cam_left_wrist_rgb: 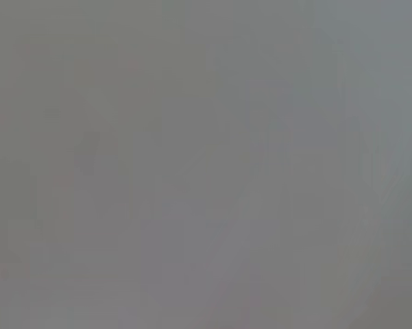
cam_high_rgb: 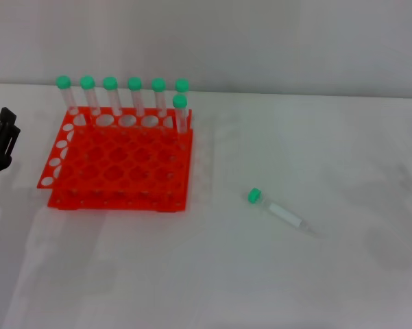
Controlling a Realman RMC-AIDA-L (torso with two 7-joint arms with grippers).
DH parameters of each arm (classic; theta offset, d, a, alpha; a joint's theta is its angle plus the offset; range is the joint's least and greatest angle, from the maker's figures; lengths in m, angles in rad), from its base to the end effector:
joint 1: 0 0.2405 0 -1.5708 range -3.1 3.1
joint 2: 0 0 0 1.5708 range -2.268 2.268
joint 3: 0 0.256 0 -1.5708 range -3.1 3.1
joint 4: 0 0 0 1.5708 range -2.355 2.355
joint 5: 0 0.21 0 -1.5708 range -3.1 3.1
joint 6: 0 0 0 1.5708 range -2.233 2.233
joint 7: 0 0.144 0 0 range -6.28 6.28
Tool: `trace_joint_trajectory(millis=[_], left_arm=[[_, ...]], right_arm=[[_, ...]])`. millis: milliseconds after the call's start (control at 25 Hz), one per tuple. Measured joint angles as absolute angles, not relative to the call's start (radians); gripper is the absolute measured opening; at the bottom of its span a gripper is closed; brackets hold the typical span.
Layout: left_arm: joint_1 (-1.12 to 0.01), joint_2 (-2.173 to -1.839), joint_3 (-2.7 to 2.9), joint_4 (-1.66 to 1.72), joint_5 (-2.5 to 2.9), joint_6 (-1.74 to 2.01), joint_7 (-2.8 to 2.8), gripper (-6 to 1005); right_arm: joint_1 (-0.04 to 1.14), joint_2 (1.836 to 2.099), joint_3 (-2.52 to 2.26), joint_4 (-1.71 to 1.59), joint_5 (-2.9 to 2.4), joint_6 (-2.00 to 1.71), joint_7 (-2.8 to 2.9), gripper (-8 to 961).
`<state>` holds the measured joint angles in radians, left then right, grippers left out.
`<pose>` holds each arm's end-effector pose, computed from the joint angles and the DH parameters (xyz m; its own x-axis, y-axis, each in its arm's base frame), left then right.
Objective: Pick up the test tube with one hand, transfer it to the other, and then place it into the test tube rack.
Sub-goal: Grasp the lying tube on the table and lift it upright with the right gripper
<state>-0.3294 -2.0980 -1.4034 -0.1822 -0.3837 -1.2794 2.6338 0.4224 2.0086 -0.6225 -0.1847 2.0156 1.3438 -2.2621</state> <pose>-0.3458 0.3058 0.0183 0.4137 -0.1515 0.8977 0.9024 -0.0619 -0.4263 0.3362 0.3303 0.0452 0.4591 -0.0166 -0.8882 -0.8215 -0.3884 -0.4174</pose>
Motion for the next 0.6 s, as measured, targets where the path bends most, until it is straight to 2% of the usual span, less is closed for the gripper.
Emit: trace_joint_trajectory(millis=[320,600], left_arm=[[-0.314,-2.099,-1.407,-0.175,-0.384,-1.276,2.634,752],[-0.295,-2.098,-1.406,-0.175,-0.42,-1.284,2.633,747]], right_arm=[[0.419,1.993,-0.868,-0.802,1.652,1.202,-1.55,820],[0.425,2.001,-0.978,-1.316,1.235,1.281,-1.036,815]])
